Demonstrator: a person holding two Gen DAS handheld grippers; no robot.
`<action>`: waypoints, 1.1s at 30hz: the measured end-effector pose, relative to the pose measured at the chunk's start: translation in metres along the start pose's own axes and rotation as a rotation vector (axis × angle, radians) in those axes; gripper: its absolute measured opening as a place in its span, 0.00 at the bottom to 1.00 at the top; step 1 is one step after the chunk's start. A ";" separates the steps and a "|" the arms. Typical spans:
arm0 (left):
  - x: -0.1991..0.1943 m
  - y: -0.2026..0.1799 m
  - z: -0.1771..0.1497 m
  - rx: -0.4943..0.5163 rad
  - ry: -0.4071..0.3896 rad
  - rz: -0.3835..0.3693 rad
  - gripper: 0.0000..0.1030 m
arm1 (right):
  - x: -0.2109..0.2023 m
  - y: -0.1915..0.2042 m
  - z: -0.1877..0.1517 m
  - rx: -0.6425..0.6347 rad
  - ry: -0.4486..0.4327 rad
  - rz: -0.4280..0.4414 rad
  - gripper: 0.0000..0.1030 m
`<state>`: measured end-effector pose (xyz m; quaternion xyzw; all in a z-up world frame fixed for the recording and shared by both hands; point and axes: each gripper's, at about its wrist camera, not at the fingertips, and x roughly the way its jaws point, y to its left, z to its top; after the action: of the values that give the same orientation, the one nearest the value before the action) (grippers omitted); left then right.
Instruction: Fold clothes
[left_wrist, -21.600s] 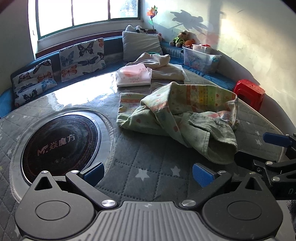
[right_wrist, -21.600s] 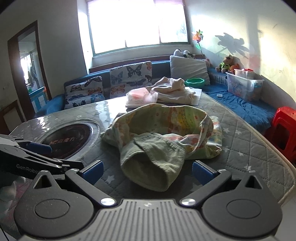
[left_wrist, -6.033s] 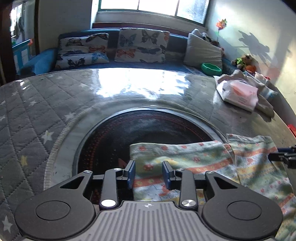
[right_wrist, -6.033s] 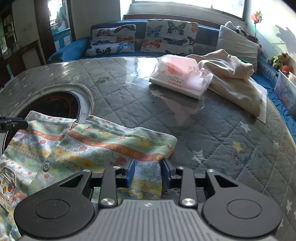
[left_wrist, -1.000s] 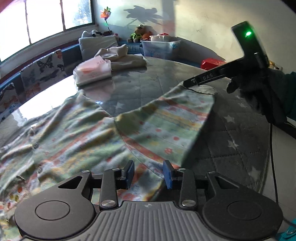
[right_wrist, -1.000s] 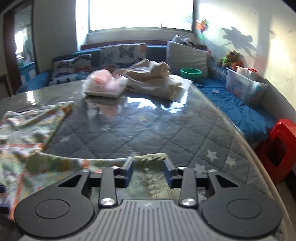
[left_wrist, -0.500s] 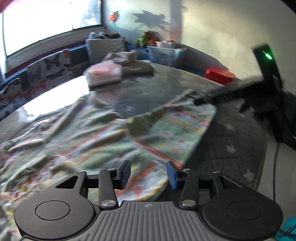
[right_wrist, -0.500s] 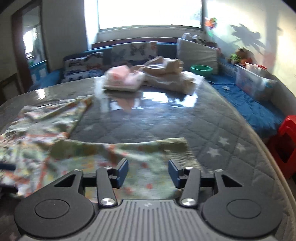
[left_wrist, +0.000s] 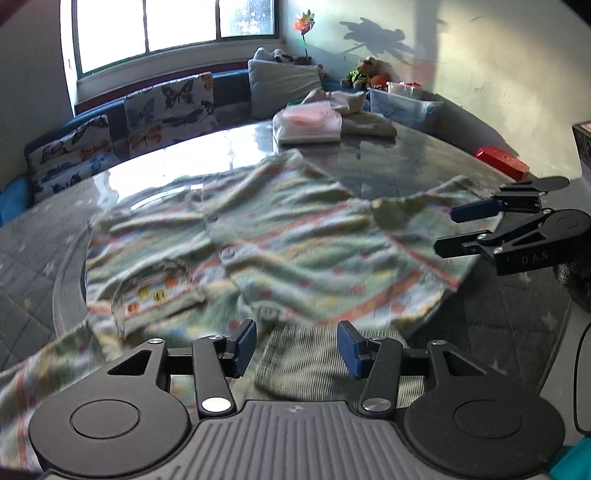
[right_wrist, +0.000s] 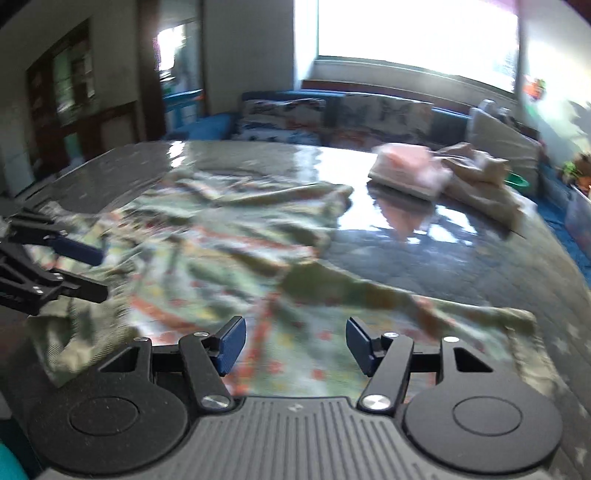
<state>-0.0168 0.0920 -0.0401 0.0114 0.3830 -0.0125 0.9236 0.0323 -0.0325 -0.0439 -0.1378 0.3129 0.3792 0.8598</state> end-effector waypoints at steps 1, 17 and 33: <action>0.001 0.000 -0.003 0.001 0.006 -0.003 0.50 | 0.003 0.004 -0.002 -0.017 0.011 0.000 0.60; 0.001 -0.007 0.019 -0.007 -0.013 -0.022 0.72 | -0.015 -0.019 -0.015 0.107 0.017 -0.086 0.64; 0.025 -0.041 0.050 0.040 0.008 -0.027 0.83 | -0.028 -0.119 -0.035 0.355 -0.007 -0.428 0.63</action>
<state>0.0351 0.0487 -0.0232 0.0247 0.3865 -0.0326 0.9214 0.0906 -0.1453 -0.0529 -0.0468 0.3352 0.1286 0.9321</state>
